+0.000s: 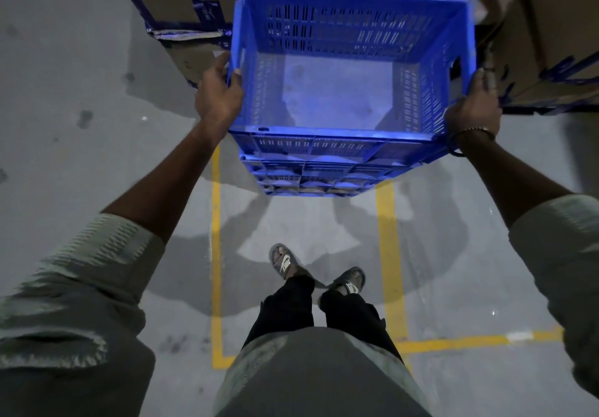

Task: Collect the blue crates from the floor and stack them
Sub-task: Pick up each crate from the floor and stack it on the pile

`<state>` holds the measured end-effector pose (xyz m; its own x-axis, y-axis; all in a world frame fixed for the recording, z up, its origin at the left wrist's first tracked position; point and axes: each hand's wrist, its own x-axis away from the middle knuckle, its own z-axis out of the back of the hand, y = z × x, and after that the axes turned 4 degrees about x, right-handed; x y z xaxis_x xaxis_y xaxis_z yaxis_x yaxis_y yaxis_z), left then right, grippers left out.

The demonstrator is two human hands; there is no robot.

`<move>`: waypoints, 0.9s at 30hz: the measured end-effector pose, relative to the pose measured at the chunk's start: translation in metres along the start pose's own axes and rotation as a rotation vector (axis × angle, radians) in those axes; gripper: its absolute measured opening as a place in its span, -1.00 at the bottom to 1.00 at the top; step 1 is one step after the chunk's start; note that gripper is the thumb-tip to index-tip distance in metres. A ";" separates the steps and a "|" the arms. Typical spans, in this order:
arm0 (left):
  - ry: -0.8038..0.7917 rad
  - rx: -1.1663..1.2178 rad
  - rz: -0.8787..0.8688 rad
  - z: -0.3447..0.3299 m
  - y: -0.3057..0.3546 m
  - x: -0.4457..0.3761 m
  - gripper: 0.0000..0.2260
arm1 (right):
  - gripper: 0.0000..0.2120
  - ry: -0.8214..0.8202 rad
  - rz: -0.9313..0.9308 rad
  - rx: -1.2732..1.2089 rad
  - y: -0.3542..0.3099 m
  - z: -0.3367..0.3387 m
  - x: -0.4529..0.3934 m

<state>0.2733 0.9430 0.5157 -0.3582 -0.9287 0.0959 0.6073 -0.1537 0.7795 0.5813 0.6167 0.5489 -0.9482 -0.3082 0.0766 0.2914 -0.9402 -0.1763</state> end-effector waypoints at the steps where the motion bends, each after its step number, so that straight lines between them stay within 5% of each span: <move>1: 0.006 0.002 0.001 -0.001 0.001 0.001 -0.58 | -0.37 -0.003 -0.004 0.005 -0.001 0.001 0.000; 10: 0.068 0.115 0.021 0.011 -0.016 0.004 -0.53 | -0.38 -0.054 0.028 0.018 -0.009 -0.002 0.003; 27: 0.083 -0.055 -0.089 0.021 -0.011 -0.001 -0.59 | -0.39 -0.040 0.017 0.011 -0.022 -0.018 -0.008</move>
<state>0.2519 0.9526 0.5196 -0.3538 -0.9350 -0.0255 0.6143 -0.2529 0.7474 0.5796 0.6427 0.5350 -0.9374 -0.3294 0.1132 0.3088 -0.9363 -0.1674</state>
